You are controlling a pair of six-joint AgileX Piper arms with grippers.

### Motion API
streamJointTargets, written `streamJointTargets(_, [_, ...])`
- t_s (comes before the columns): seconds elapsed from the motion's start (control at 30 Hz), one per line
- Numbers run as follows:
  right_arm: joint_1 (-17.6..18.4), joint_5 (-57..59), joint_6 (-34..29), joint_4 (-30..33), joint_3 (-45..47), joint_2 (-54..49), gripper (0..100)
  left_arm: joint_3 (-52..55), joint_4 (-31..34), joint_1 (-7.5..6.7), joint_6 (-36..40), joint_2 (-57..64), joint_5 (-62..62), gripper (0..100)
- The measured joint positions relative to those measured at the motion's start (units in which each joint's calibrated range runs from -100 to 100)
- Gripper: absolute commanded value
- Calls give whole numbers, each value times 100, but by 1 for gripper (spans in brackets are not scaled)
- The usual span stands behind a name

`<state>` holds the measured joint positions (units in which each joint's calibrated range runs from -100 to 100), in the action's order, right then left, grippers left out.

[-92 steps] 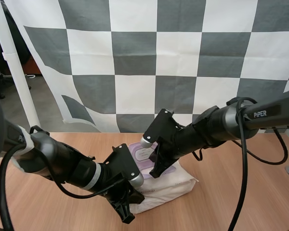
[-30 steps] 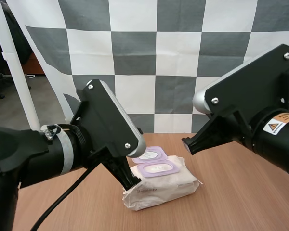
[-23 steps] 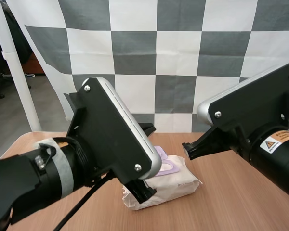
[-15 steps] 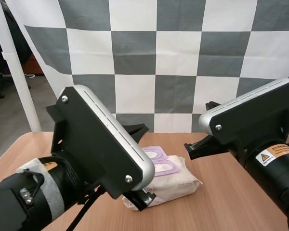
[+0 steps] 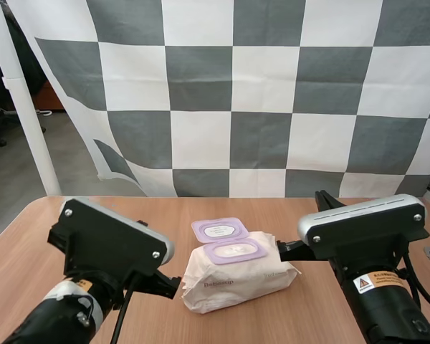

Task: Open the wet wipes lid

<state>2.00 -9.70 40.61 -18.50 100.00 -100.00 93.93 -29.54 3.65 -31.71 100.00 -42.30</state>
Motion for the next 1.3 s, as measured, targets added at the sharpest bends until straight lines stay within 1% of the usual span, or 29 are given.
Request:
streamJointTargets(0.13, [-27, 124, 0, -184, 0, 0, 0, 552, 669, 0, 589, 0, 1047, 0])
streamJointTargets(0.27, [-27, 1056, 0, -139, 0, 0, 0, 606, 1352, 0, 1185, 0, 2002, 0])
streamJointTargets(0.37, [-36, 1750, -29, -129, 0, 0, 0, 607, 1778, 0, 1556, 0, 2219, 0])
streamJointTargets(0.43, [-56, 1993, -86, -129, 0, 0, 0, 607, 1948, 0, 1710, 0, 2237, 0])
streamJointTargets(0.47, [-115, 2332, -257, -129, 0, 0, 0, 607, 2096, 0, 1838, 0, 2214, 0])
streamJointTargets(0.5, [-134, 2441, -288, -129, 0, 0, 0, 607, 2281, 0, 1991, 0, 2116, 0])
streamJointTargets(0.53, [-157, 2618, -373, -104, 0, 0, 0, 607, 2597, 0, 2240, 0, 1871, 0])
streamJointTargets(0.63, [-186, 2865, -532, -12, 0, 0, 0, 607, 2735, 0, 2364, 0, 1689, 0])
streamJointTargets(0.67, [-212, 3049, -648, 103, 0, 0, 0, 607, 2922, 0, 2554, 0, 1418, 0])
streamJointTargets(0.7, [-264, 3217, -953, 320, 0, 0, 0, 606, 3172, 0, 2828, 0, 1161, 0])
streamJointTargets(0.73, [-286, 3408, -1168, 567, 0, 0, 0, 606, 3567, -40, 3107, 0, 1058, 0])
streamJointTargets(0.77, [-306, 3540, -1322, 744, 0, 0, 0, 607, 3921, -111, 3421, 0, 1058, 0])
streamJointTargets(0.83, [-323, 3802, -1628, 1051, 0, 0, 0, 607, 4382, -134, 3824, 0, 1046, 0])
streamJointTargets(0.9, [-330, 4085, -1844, 1193, 0, 0, 0, 607, 4576, -134, 4137, 0, 1046, 0])
streamJointTargets(0.97, [-346, 4163, -1957, 1232, 0, 0, 0, 607, 4623, -134, 4323, 0, 1046, 0])
streamJointTargets(1.0, [-346, 4178, -1969, 1208, 0, 0, 0, 607, 4637, -134, 4571, 0, 1046, 0])
streamJointTargets(1.1, [-346, 4184, -1969, 1210, 0, 0, 0, 607, 4637, -134, 5009, 0, 1046, 0])
streamJointTargets(1.27, [-346, 4198, -1969, 1210, 0, 0, 0, 607, 4637, -134, 5410, 0, 1046, 0])
streamJointTargets(1.3, [-346, 4198, -1969, 1210, 0, 0, 0, 607, 4637, -134, 5629, 0, 1046, 0])
